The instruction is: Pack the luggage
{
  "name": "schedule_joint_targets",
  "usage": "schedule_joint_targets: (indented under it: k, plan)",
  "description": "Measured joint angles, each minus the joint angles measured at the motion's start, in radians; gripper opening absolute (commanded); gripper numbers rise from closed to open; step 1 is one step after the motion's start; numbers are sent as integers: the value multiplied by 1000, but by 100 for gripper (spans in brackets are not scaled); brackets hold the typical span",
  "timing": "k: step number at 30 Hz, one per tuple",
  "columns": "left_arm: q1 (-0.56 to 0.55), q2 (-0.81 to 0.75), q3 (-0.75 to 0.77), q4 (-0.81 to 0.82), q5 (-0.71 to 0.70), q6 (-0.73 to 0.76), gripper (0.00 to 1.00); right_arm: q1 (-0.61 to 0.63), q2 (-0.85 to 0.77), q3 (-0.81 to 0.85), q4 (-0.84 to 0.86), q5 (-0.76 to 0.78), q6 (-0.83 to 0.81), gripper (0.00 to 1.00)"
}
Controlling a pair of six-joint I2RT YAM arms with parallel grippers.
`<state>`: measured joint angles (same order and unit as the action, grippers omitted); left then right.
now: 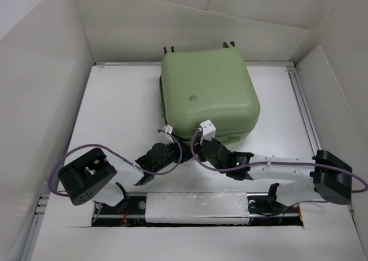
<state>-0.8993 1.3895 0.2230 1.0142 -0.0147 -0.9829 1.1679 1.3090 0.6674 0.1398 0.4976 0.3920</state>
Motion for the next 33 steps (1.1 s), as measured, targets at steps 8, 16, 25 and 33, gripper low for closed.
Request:
schedule_joint_targets:
  k: [8,16,25,33]
  plan:
    - [-110,30,49,62,26,-56,0,31,-94,-21,-96,45,-7,0]
    - [-138,-8,53,58,64,-50,8,32,-193,-55,-148,16,6,4]
    - [-147,-441,-5,-229,16,22,31,76,-452,-82,-282,-9,119,39]
    - [-184,-409,82,-433,-111,94,37,2,-536,-164,-400,2,220,5]
